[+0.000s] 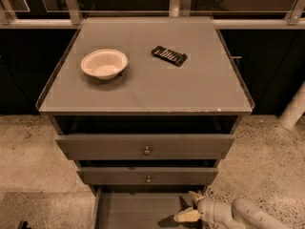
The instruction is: Open bottom drawer
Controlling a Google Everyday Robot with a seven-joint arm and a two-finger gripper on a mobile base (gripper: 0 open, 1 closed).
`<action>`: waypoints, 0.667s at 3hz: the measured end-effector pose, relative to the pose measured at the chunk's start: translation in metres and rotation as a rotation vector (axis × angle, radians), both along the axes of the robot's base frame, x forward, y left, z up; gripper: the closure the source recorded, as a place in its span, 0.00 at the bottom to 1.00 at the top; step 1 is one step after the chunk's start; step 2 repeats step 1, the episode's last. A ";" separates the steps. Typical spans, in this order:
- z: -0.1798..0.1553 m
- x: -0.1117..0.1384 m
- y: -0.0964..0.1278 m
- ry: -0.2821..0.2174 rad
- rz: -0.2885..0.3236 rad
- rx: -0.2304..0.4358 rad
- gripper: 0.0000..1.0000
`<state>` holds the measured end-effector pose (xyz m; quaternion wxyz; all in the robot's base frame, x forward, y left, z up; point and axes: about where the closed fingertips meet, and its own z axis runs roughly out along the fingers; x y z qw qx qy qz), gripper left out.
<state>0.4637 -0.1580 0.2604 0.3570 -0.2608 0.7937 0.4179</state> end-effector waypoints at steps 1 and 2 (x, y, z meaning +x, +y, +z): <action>0.000 0.000 0.000 0.000 0.000 0.000 0.00; 0.000 0.000 0.000 0.000 0.000 0.000 0.00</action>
Offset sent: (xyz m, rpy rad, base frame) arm 0.0000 0.0000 0.0000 0.0000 0.0000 0.0000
